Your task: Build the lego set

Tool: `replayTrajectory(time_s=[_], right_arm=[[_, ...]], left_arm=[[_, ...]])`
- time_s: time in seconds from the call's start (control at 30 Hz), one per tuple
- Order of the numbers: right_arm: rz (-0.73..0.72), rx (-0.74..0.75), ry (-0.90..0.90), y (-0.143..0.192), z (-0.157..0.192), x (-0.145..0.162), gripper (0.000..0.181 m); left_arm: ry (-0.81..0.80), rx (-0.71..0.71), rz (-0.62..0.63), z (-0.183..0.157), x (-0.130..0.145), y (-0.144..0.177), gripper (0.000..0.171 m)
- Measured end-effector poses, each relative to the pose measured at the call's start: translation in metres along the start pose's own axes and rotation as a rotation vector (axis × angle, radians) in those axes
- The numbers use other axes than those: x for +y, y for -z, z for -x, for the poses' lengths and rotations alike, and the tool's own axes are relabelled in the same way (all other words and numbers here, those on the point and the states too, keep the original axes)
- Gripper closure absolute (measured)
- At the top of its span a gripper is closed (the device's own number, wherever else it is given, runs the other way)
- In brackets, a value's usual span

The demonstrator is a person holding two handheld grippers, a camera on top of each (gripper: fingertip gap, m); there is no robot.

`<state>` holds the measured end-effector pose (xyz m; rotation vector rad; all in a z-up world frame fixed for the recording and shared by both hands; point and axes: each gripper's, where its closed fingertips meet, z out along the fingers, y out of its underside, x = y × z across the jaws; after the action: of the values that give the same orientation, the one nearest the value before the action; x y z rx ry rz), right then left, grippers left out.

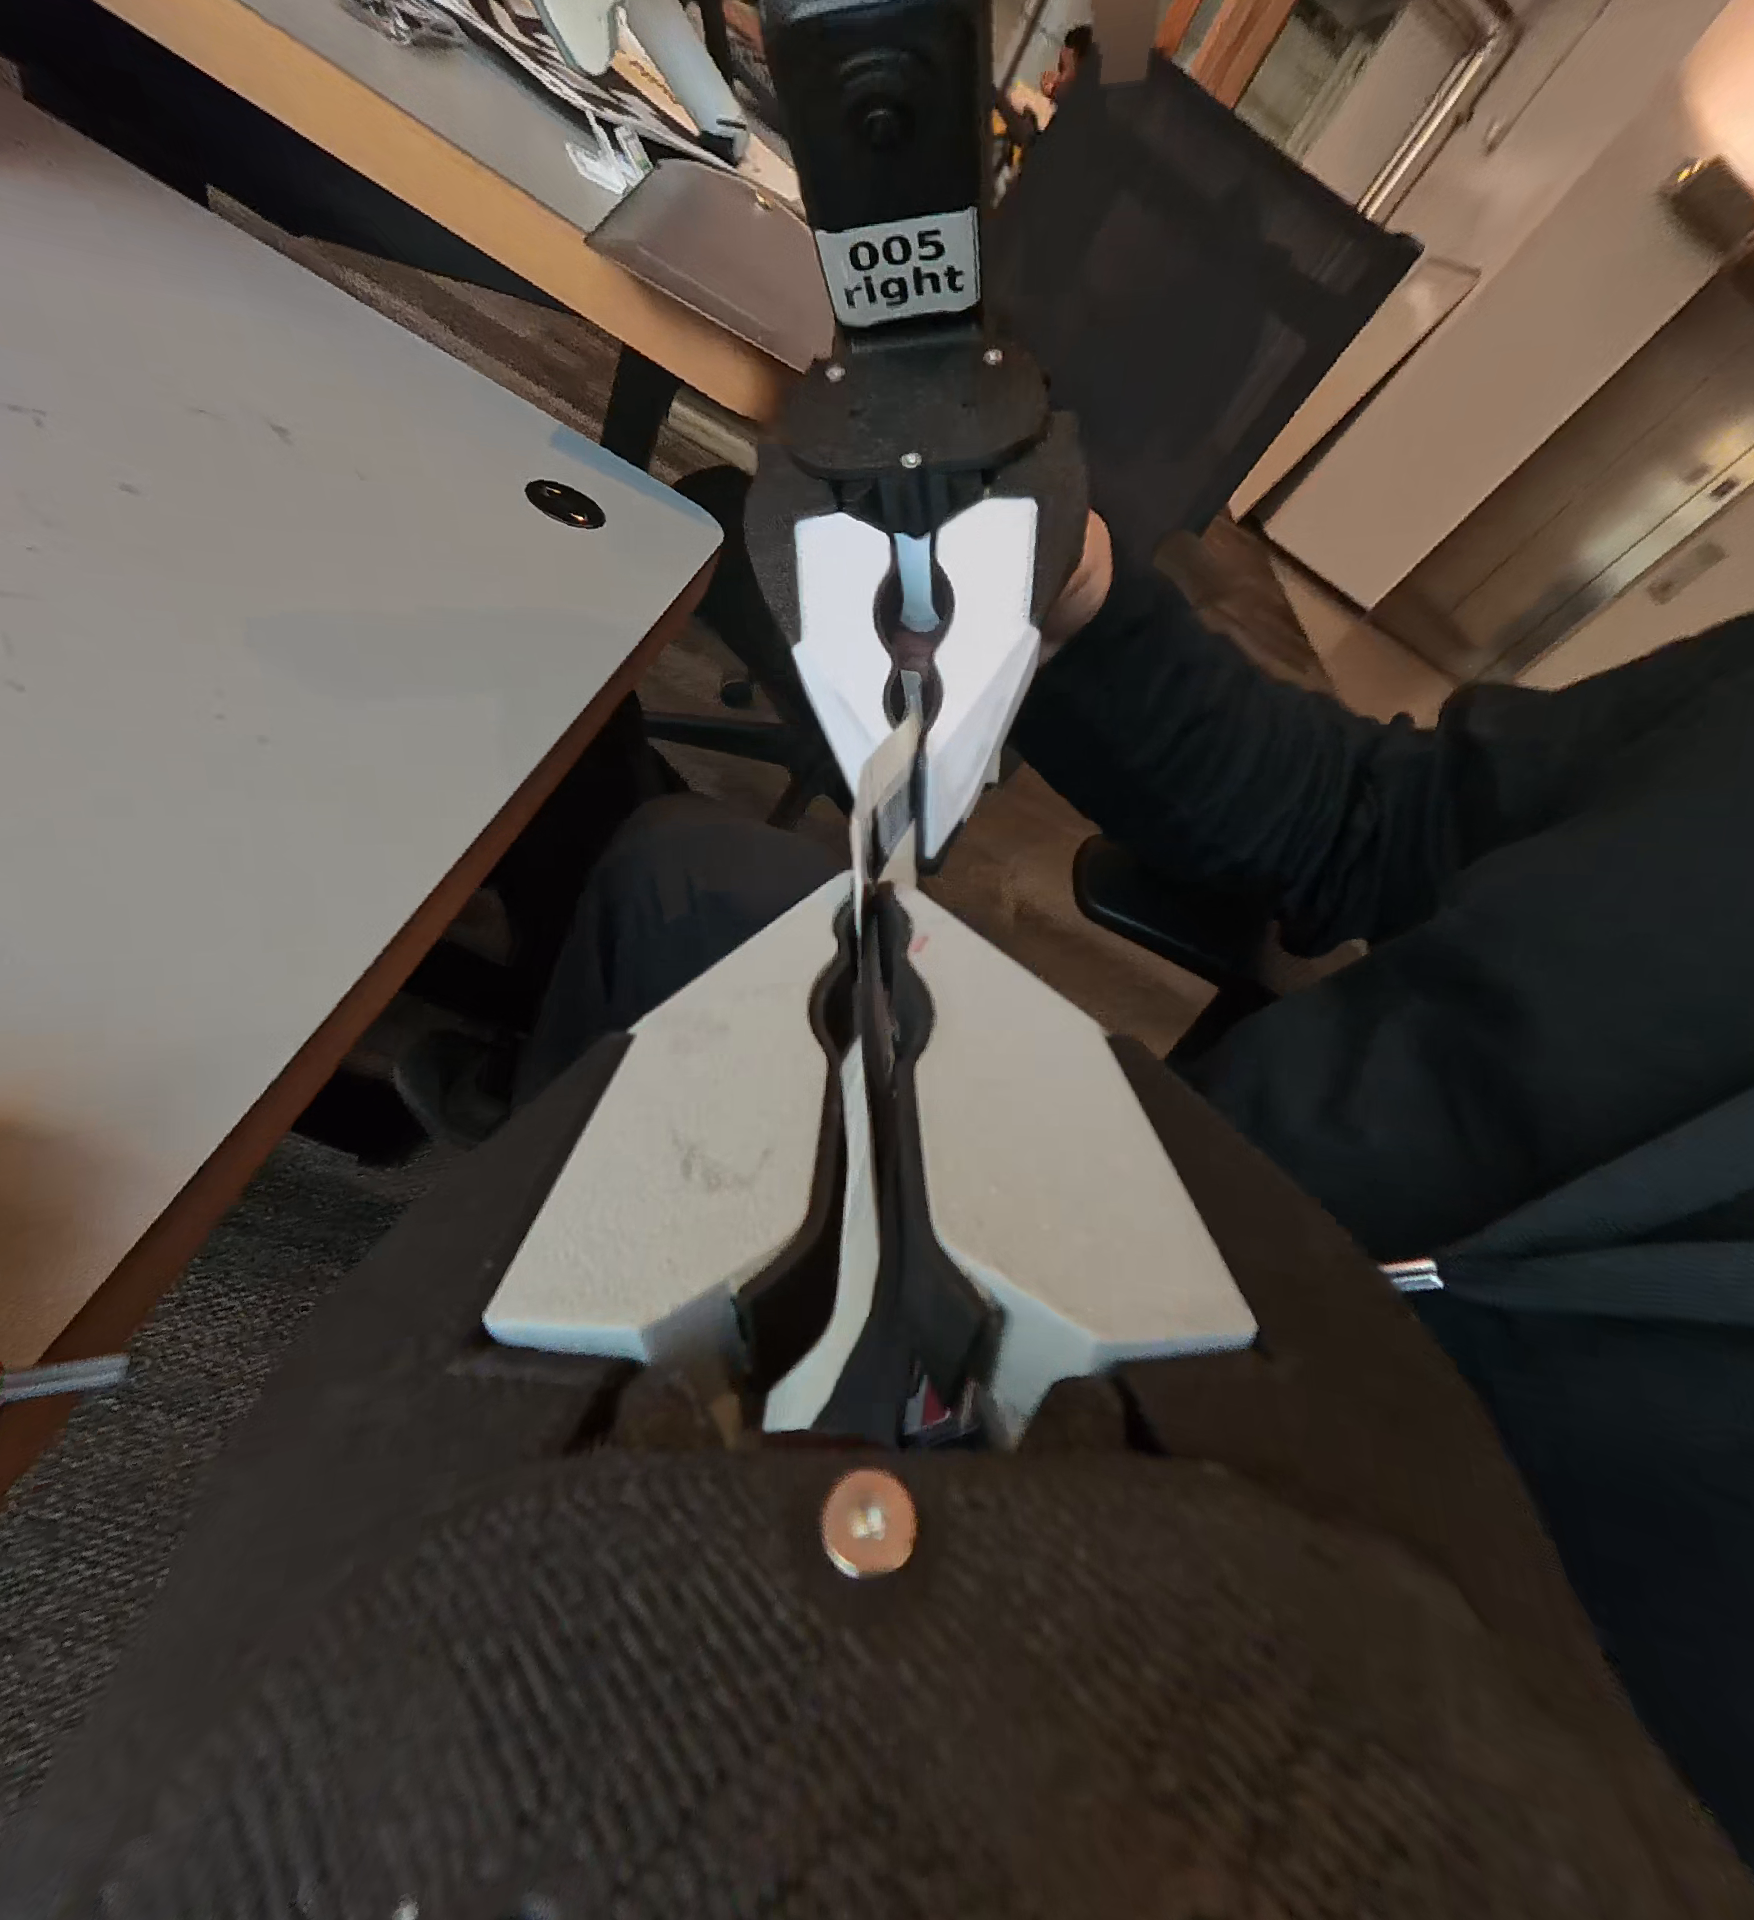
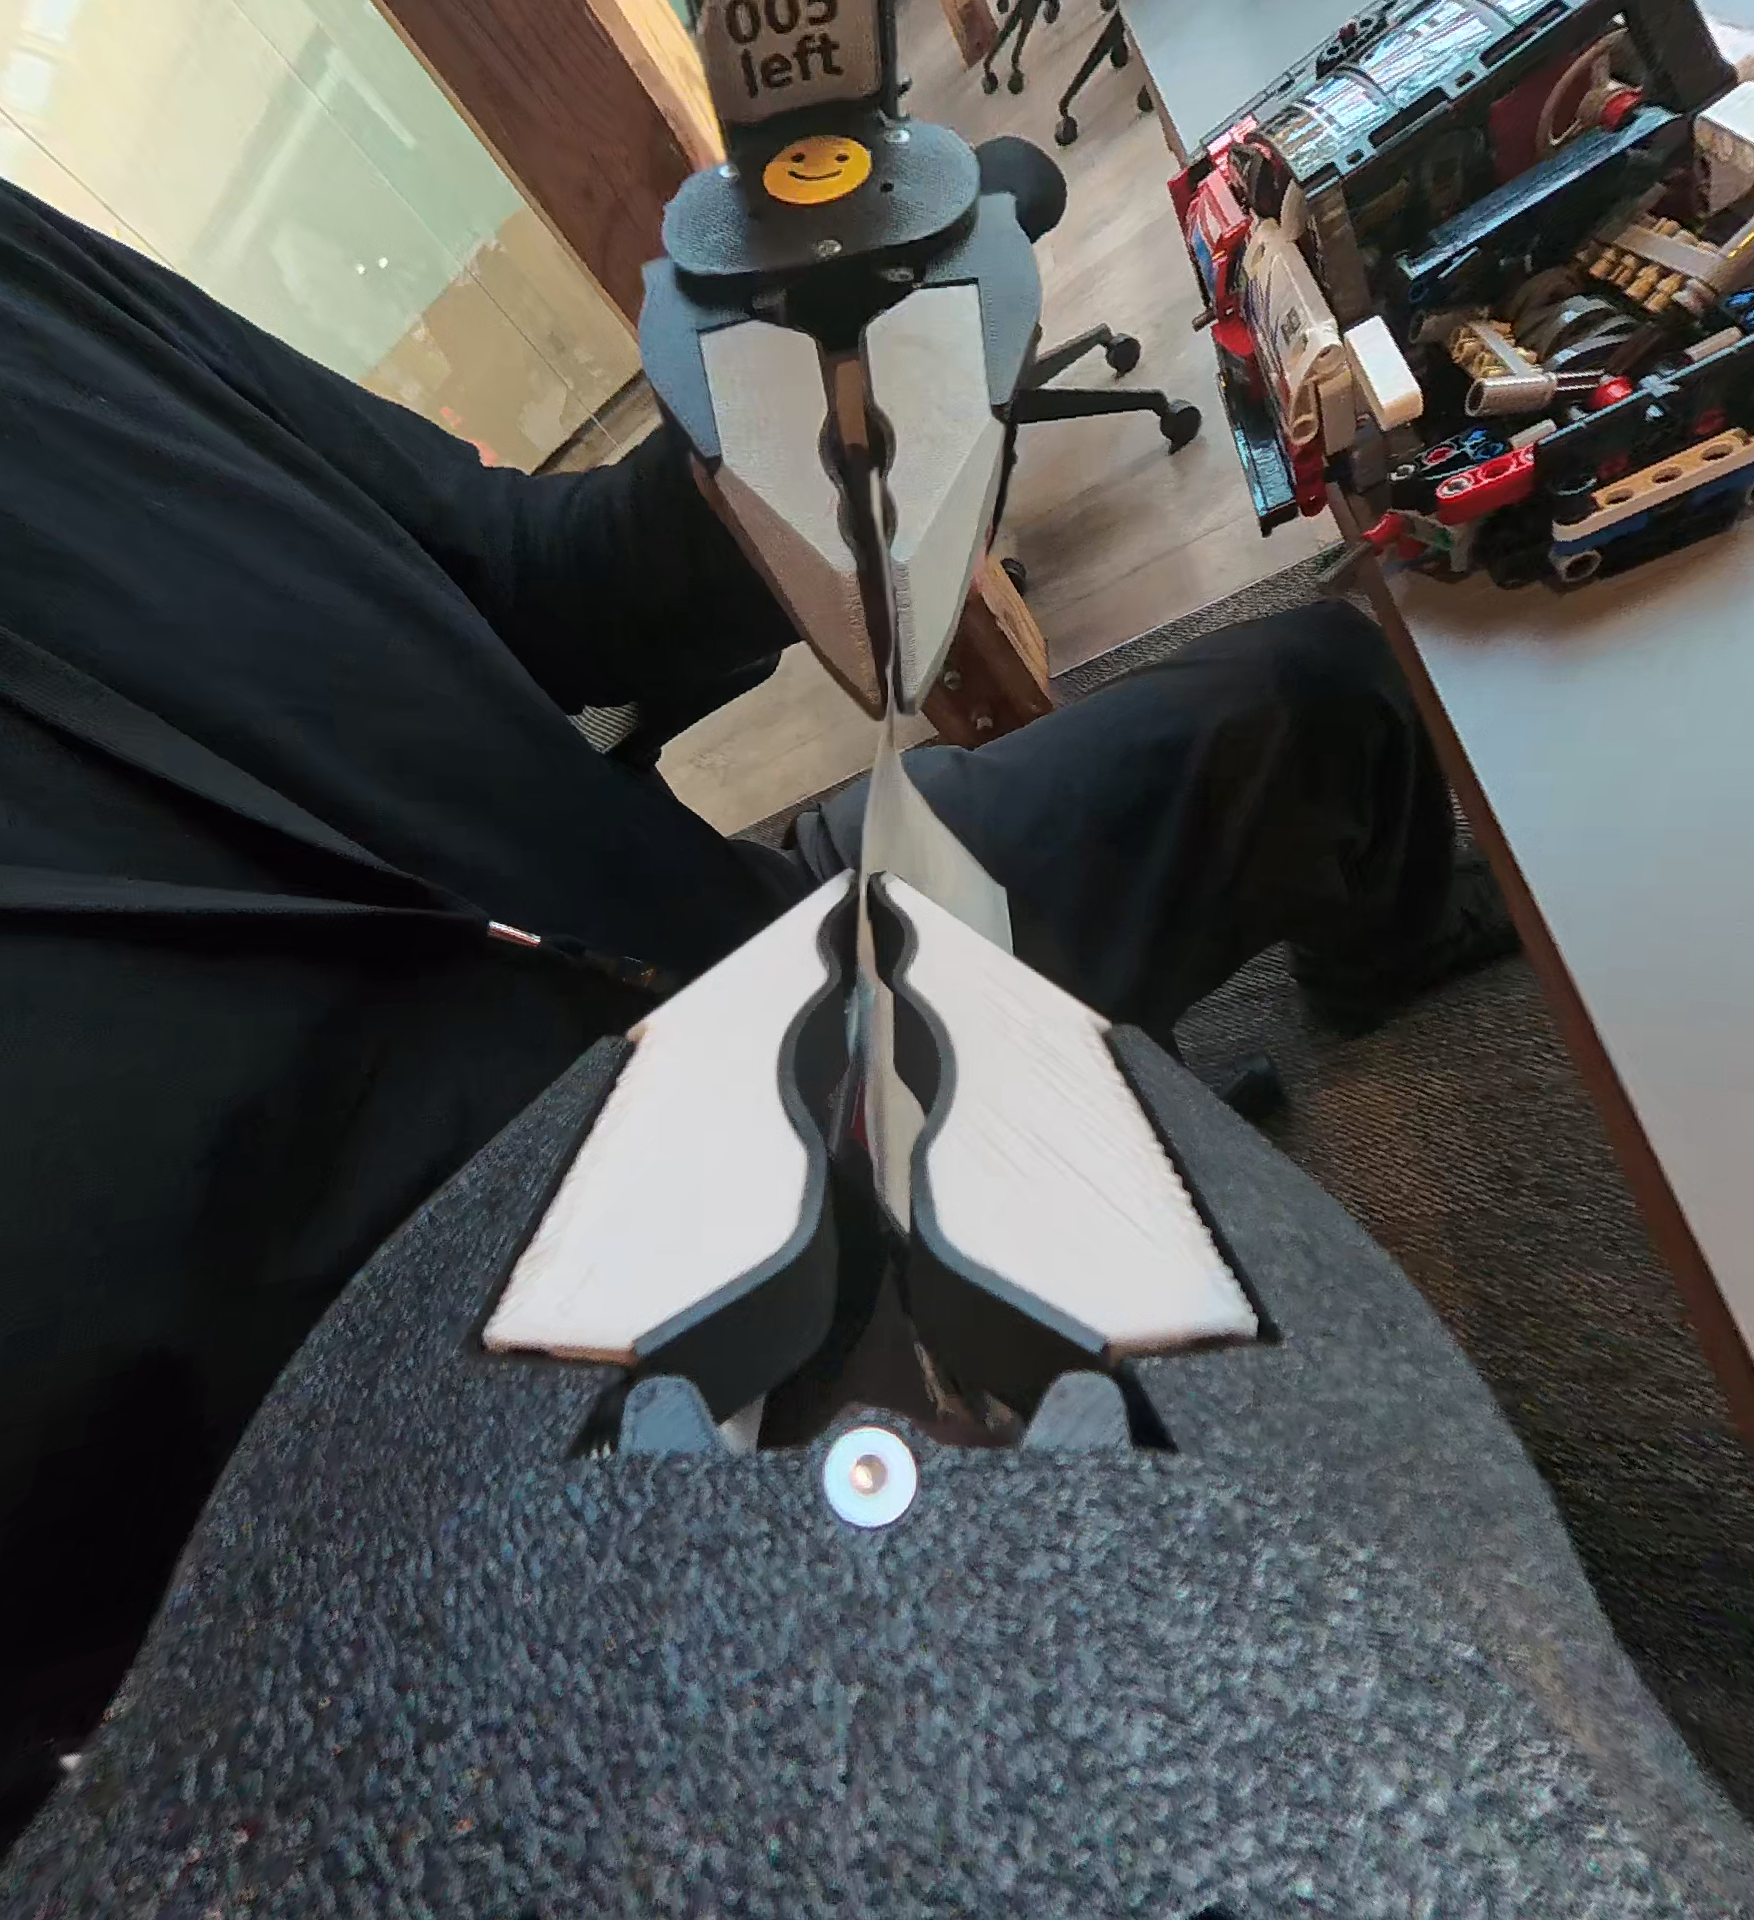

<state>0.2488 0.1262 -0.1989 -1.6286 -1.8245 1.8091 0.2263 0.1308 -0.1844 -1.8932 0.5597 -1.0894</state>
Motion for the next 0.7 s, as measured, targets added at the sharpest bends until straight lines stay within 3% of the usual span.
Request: replayTrajectory(time_s=[0.1,0.27,0.37,0.47,0.53,0.6,0.7], right_arm=[[-0.021,-0.008,-0.035,0.002,-0.002,-0.001,0.181],[-0.033,0.004,-0.085,0.005,-0.01,0.002,0.181],[-0.031,0.009,-0.108,0.005,-0.014,0.003,0.181],[-0.046,-0.001,-0.132,0.004,-0.015,0.002,0.181],[-0.059,-0.013,-0.147,0.003,-0.014,0.0,0.181],[-0.081,-0.039,-0.16,0.003,-0.012,-0.003,0.181],[-0.106,-0.069,-0.175,0.004,-0.009,-0.006,0.181]], left_arm=[[-0.009,-0.087,-0.06,0.013,-0.008,0.007,0.166],[-0.176,-0.297,0.003,0.025,-0.006,0.019,0.149],[-0.361,-0.411,-0.004,0.017,-0.023,0.026,0.148],[-0.615,-0.493,-0.011,0.001,-0.039,0.03,0.157],[-0.724,-0.5,0.049,-0.006,-0.032,0.025,0.157],[-0.718,-0.518,0.144,0.001,-0.017,0.017,0.138],[-0.732,-0.535,0.209,0.008,-0.001,0.009,0.131]])
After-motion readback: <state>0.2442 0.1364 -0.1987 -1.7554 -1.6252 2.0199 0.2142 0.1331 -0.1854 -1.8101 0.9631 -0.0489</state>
